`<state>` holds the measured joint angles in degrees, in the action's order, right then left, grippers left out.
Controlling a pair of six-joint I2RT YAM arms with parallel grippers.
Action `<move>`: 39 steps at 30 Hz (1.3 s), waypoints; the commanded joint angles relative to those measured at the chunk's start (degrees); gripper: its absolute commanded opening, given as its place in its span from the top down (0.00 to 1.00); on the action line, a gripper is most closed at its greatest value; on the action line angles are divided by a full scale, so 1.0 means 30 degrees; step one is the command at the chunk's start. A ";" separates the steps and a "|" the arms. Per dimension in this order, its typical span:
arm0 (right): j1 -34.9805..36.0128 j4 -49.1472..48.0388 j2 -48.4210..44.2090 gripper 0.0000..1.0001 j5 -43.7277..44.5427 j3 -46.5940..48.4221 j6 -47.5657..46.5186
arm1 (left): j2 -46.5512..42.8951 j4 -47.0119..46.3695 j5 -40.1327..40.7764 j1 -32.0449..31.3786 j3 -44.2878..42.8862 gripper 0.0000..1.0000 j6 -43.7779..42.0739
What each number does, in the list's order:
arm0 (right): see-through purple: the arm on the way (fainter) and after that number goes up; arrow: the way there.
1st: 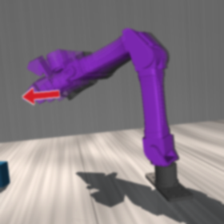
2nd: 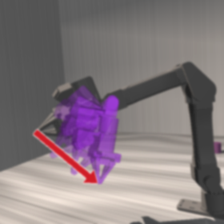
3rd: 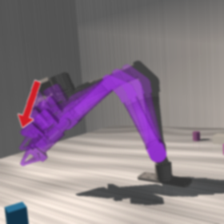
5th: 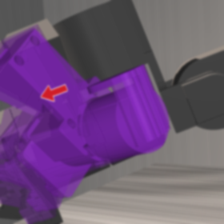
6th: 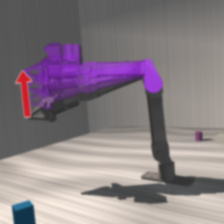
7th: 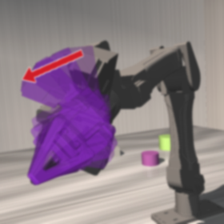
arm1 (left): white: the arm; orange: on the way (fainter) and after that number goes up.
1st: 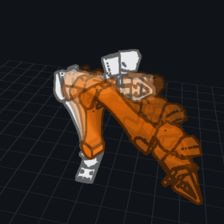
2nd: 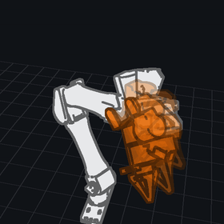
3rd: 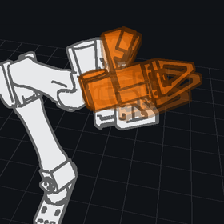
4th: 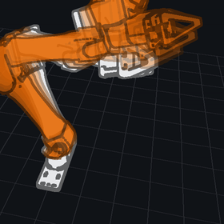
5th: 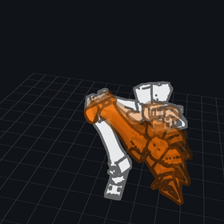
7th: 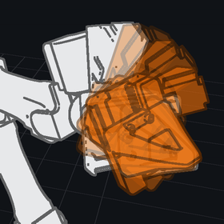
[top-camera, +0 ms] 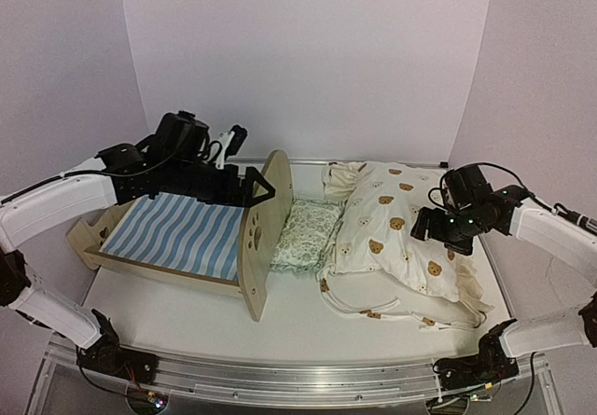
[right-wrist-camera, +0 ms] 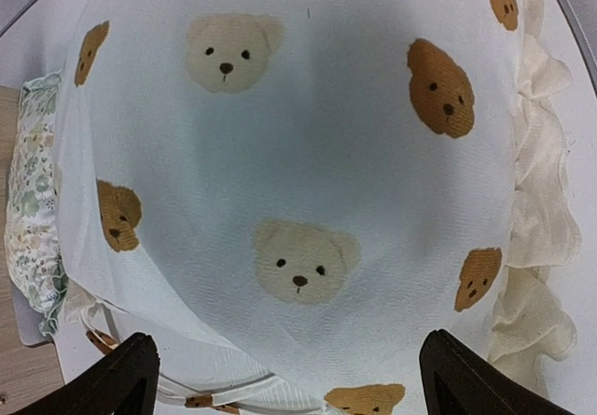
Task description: Set up the pet bed
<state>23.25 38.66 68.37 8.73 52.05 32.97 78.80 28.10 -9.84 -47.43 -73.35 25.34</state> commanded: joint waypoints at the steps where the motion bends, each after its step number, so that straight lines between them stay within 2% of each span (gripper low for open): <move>1: 0.0368 0.0130 0.1272 0.02 -0.0563 0.1060 -0.0720 | 0.1486 0.0870 0.2958 -0.1466 -0.1869 0.09 -0.0036; 5: 0.0444 0.0138 0.2280 0.02 0.0144 0.1713 -0.1283 | 0.2086 0.1206 0.4382 -0.1979 -0.2380 0.22 0.0248; 8: 0.0425 0.0138 0.2739 0.02 0.0916 0.1946 -0.1710 | 0.2524 0.1557 0.5185 -0.2191 -0.2671 0.37 0.0333; 13: 0.0437 0.0153 0.3305 0.02 0.1959 0.1764 -0.1974 | 0.3775 0.1636 0.4746 -0.2326 -0.3829 0.70 0.0256; 16: 0.0433 0.0155 0.3542 0.02 0.2717 0.1564 -0.1928 | 0.4994 0.1742 0.4686 -0.2624 -0.5213 0.79 0.0144; 26: 0.0392 0.0433 0.2726 0.02 0.5772 0.2304 -0.2600 | 0.8838 0.1769 0.5296 -0.3773 -0.9899 0.85 0.0745; 33: -0.0279 0.1034 0.2070 0.02 0.6573 0.2668 -0.2801 | 1.0242 0.1293 0.5647 -0.3908 -1.0754 0.83 0.2878; 36: -0.1474 0.1160 0.1412 0.02 0.5075 0.2521 -0.2889 | 1.0426 0.0642 0.5436 -0.3979 -1.0502 0.75 0.3350; 38: -0.2235 0.1177 0.1070 0.02 0.3943 0.2389 -0.2624 | 1.0348 0.0064 0.5175 -0.4027 -1.0301 0.64 0.3500; 39: -0.2438 0.1177 0.1014 0.02 0.3518 0.2373 -0.2433 | 1.0157 -0.0438 0.5023 -0.4076 -1.0064 0.55 0.3478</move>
<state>19.26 40.95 74.10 24.06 58.19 24.89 109.26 33.64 8.31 -58.49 -103.47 33.57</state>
